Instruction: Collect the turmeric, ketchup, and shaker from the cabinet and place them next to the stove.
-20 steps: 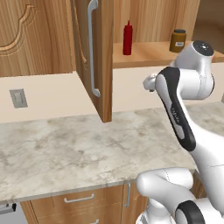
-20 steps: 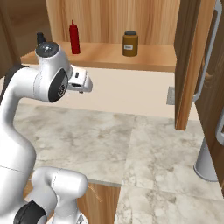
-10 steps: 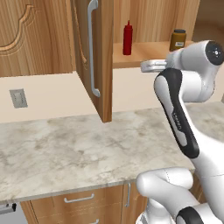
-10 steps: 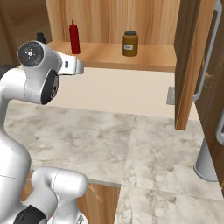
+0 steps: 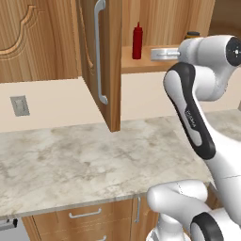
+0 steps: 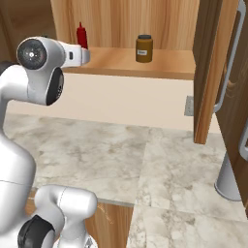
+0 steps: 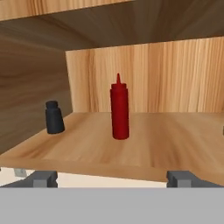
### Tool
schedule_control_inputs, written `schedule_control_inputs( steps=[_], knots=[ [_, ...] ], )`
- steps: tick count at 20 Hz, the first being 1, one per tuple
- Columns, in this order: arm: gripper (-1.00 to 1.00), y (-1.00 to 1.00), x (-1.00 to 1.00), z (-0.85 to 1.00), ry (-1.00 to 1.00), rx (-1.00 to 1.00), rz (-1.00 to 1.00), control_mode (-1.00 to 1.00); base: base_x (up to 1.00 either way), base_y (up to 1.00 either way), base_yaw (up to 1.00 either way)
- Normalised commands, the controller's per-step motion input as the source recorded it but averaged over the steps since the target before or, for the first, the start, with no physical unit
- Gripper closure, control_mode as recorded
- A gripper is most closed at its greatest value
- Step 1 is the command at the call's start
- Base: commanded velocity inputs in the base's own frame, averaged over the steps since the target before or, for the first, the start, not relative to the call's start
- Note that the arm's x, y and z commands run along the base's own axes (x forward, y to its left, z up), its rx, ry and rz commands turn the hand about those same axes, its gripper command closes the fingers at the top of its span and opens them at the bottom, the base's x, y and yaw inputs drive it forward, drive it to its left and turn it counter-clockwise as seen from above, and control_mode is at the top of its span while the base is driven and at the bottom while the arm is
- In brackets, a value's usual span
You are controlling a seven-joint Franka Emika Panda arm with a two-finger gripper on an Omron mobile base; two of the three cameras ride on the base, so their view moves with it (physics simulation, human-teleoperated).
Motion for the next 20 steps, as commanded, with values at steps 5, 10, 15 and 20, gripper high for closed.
schedule_control_inputs(
  steps=[5, 10, 15, 20],
  knots=[
    [-1.00, 0.00, 0.00, -0.02, 0.00, 0.00, 0.03, -1.00, 0.00, 0.00, 0.00],
    [-1.00, 0.01, 0.18, 0.09, 0.00, 0.00, 0.00, -1.00, 0.00, 0.00, 0.00],
    [-1.00, 0.02, 0.38, 0.28, 0.00, 0.00, 0.00, -1.00, 0.00, 0.00, 0.00],
    [-1.00, 0.05, 0.58, 0.01, 0.02, 0.00, 0.01, -1.00, 0.00, 0.00, 0.00]
  ],
)
